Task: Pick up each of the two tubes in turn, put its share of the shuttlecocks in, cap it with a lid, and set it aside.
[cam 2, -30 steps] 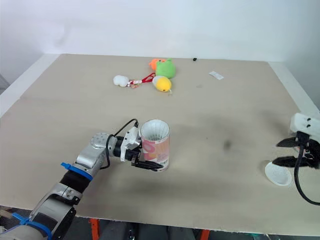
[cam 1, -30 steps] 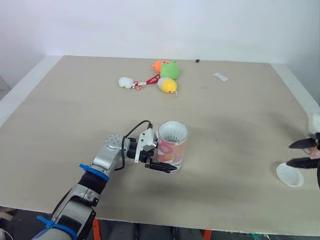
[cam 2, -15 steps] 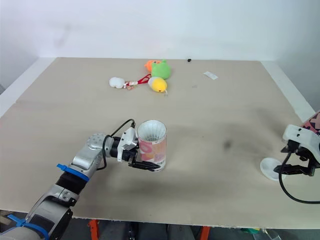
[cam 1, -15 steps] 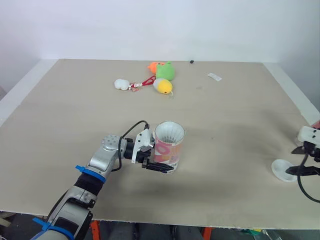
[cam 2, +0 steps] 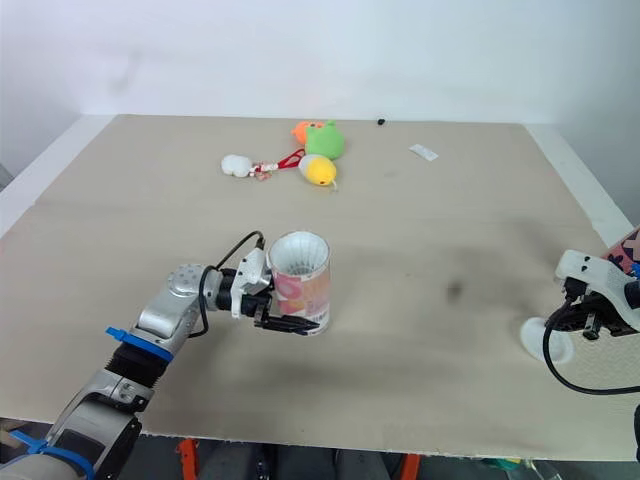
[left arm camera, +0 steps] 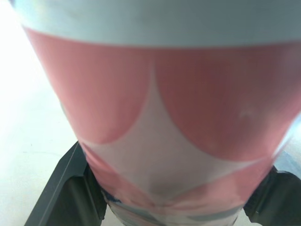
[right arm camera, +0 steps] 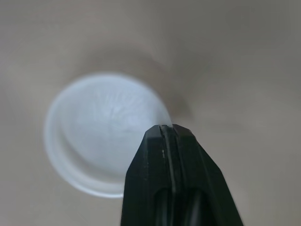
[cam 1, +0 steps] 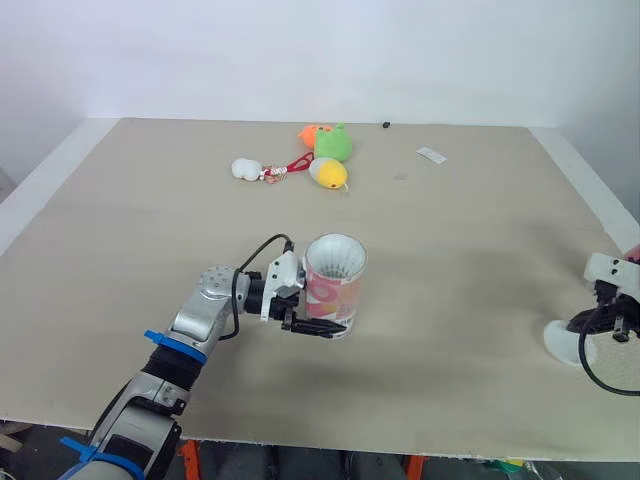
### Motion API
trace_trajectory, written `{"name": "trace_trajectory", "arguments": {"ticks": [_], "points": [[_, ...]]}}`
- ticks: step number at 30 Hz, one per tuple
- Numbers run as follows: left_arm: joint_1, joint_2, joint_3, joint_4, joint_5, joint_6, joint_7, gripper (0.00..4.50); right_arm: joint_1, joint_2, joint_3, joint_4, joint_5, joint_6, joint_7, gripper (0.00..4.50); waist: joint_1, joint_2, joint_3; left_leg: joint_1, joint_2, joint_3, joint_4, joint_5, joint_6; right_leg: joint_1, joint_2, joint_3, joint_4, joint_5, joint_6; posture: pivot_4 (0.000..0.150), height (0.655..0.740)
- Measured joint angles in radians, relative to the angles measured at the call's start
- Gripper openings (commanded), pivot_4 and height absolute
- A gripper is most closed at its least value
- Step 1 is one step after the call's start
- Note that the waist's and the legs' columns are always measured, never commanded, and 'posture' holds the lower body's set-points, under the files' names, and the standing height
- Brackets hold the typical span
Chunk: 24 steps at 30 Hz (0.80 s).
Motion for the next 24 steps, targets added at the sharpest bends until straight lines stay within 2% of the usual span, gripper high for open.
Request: {"name": "trace_trajectory", "arguments": {"ticks": [6,7,12,15,19,20,24], "points": [[0.0,0.016,-0.001,-0.006,-0.014,0.049,-0.019,3.08,-0.013,0.0,-0.01,-0.123,0.054,0.038,0.03,0.07,-0.002,0.0,0.0,0.0,0.0,0.0,0.0,0.0,0.0,0.0,0.0,0.0,0.0,0.0,0.0,0.15,0.7323],[0.004,0.019,-0.002,-0.005,-0.017,0.067,-0.021,3.08,-0.011,-0.003,-0.01,-0.218,0.116,0.072,0.037,0.07,-0.003,0.001,0.0,0.0,0.001,0.0,0.0,0.0,0.0,0.0,0.001,0.0,0.0,0.0,0.0,0.15,0.7323],[0.01,0.028,-0.013,0.012,-0.014,0.076,-0.043,3.08,-0.001,-0.035,-0.01,-0.467,0.272,0.171,0.04,0.07,0.0,0.001,0.0,-0.001,0.001,-0.002,0.0,0.0,0.0,0.0,0.0,-0.001,0.0,0.0,0.0,0.15,0.7323],[0.0,0.033,-0.02,0.024,0.005,0.054,-0.06,3.08,-0.054,-0.028,-0.01,-0.715,0.411,0.281,0.041,0.07,0.001,0.001,0.0,0.0,0.001,-0.003,0.0,0.0,0.0,0.0,0.0,-0.002,0.0,0.0,-0.001,0.15,0.7323],[-0.015,0.036,-0.023,0.046,0.011,0.038,-0.073,3.08,-0.147,0.056,0.007,-0.884,0.477,0.361,0.042,0.07,0.0,0.001,0.0,0.0,0.002,-0.003,0.0,0.0,0.0,0.0,0.001,-0.003,0.0,0.0,-0.002,0.15,0.7323],[-0.04,0.034,-0.025,0.081,0.017,0.025,-0.089,3.08,-0.308,0.196,0.121,-0.983,0.489,0.367,0.042,0.07,-0.003,0.002,0.0,0.0,0.003,-0.002,0.0,0.0,0.0,-0.001,0.001,-0.003,0.0,0.002,-0.003,0.15,0.7323],[-0.057,0.02,-0.032,0.112,0.018,0.003,-0.1,3.08,-0.429,0.304,0.245,-0.973,0.47,0.311,0.044,0.07,0.004,0.0,0.0,-0.002,0.002,-0.006,0.001,0.0,0.0,-0.001,0.001,-0.006,0.0,0.001,-0.002,0.15,0.7323]]}}
